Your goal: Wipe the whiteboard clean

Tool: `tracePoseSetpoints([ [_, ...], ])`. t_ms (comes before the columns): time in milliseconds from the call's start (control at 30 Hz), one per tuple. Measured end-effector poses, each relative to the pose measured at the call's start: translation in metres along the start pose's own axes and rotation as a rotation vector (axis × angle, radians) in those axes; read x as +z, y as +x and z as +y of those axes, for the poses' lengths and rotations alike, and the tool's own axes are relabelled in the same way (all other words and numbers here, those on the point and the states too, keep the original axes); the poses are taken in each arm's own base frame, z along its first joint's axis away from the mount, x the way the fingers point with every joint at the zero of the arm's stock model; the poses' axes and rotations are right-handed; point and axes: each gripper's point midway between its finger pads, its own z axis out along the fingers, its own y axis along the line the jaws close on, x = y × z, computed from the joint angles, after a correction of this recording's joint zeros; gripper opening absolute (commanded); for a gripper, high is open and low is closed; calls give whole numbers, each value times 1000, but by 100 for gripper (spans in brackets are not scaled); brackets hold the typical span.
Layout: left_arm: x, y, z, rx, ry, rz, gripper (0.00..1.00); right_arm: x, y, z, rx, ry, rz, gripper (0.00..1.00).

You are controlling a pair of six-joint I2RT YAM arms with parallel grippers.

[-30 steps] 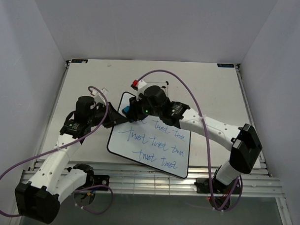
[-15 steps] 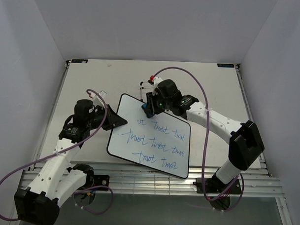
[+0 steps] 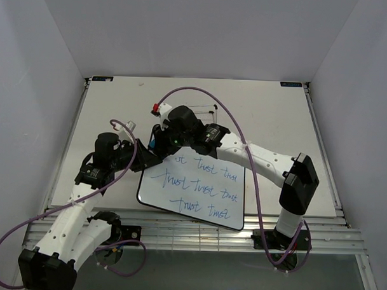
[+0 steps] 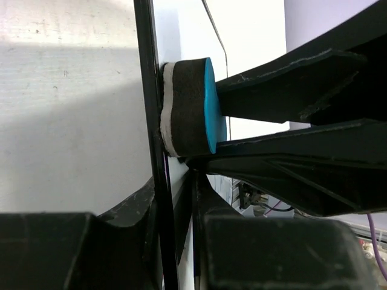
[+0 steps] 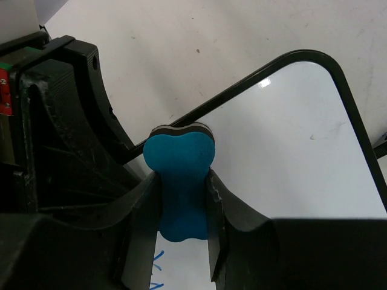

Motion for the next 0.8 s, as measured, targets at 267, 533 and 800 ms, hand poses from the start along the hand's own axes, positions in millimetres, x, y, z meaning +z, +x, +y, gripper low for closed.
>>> tracePoseSetpoints([
  [267, 0, 8, 12, 2, -40, 7, 0, 4, 22, -9, 9, -2, -28, 8],
  [533, -2, 10, 22, 8, -92, -7, 0, -42, 110, -51, 131, 65, 37, 8],
  [800, -5, 4, 21, 51, -94, -44, 0, -70, 155, -112, 300, 270, 97, 8],
])
